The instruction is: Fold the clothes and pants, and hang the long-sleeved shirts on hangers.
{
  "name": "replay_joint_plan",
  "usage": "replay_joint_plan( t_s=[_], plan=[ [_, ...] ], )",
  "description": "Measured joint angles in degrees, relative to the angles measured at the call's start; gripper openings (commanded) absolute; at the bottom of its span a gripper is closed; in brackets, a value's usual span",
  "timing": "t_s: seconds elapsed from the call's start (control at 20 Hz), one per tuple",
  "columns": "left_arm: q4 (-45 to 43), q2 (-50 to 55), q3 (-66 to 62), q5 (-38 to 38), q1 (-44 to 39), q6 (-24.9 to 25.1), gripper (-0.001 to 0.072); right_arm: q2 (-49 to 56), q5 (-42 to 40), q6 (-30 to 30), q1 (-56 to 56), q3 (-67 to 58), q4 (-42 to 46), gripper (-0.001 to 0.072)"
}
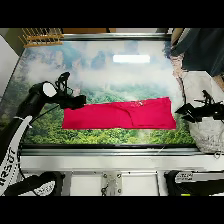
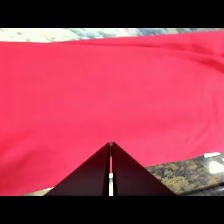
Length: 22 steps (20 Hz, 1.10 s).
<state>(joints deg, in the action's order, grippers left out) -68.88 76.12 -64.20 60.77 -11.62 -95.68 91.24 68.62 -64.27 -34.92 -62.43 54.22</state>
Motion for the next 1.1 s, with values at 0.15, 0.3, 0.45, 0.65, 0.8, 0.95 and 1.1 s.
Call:
replay_joint_plan(
  t_s=[0.15,0.3,0.45,0.65,0.8,0.95,1.1],
  plan=[
    [0.0,0.8,-0.2,-0.8,-3.5,-0.7,0.0009,3.1,1.0,2.0,1.6,0.2,-2.2,0.0604],
    [0.0,2.7,-2.0,-1.0,-6.1,-1.3,0.0009,5.0,1.5,3.3,5.0,0.3,-6.0,0.0602],
    [0.0,5.4,-4.6,-1.1,-8.3,-1.6,0.0009,5.9,1.3,4.1,9.1,0.4,-8.5,0.0582],
    [0.0,9.7,-8.6,-1.2,-11.1,-1.8,0.0009,6.5,0.3,4.4,13.0,0.5,-8.6,0.0014],
    [0.0,13.3,-11.4,-1.2,-13.1,-1.8,0.0009,6.1,0.6,4.5,14.0,0.5,-9.4,0.0012],
    [0.0,17.2,-14.7,-1.2,-15.2,-1.8,0.0008,3.6,2.2,3.1,14.2,-0.7,-8.2,0.0012],
    [0.0,21.9,-18.9,-1.0,-17.4,-1.9,0.0008,-0.3,6.4,-0.9,14.6,-4.9,-3.1,0.0012]
  ],
)
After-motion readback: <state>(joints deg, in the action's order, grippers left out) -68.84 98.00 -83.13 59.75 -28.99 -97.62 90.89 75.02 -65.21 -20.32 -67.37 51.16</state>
